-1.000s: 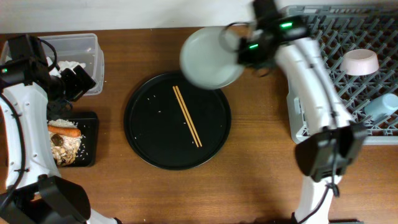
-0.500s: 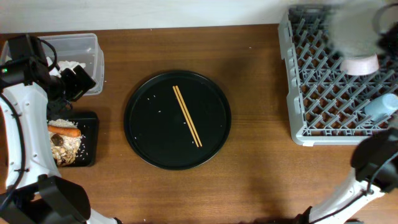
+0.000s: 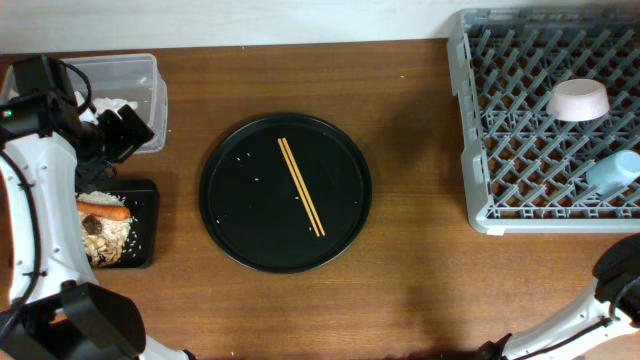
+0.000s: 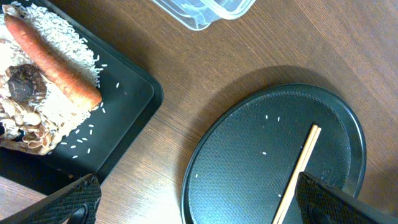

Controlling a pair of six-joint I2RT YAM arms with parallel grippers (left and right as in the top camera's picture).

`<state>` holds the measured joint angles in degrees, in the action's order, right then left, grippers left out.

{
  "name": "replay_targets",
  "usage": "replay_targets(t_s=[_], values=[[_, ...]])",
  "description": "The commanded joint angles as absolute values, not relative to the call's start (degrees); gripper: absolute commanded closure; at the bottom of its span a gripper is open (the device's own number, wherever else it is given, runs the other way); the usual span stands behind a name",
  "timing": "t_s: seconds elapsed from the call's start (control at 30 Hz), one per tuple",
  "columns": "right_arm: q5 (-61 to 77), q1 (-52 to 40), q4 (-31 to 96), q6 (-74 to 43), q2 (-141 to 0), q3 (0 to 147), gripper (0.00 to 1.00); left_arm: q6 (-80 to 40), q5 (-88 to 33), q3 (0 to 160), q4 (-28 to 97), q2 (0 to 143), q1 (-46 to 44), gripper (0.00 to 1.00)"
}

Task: Sort waste into correct bins and load items into the dishwasher rack
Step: 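Carry the white plate right and set it into the rack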

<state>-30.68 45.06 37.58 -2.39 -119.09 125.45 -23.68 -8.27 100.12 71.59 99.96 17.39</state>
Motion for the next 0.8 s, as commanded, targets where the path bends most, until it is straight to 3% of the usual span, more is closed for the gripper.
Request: replay_targets(t_s=[0.0,0.17,0.77], values=[[-35.35,44.69,36.99,2.55,-120.22,125.54,0.96,-24.4,-8.05,100.29,71.64,98.43,17.43,0.01],[-45.58,44.58,35.48,4.93,-124.25,125.54,0.96,-24.4,-8.05,100.29,71.64,98.43,17.43,0.01],[-41.36,40.32,32.25,17.15,-124.27,120.11,0.96,-24.4,-8.08,100.29,71.64,98.43,17.43,0.01]])
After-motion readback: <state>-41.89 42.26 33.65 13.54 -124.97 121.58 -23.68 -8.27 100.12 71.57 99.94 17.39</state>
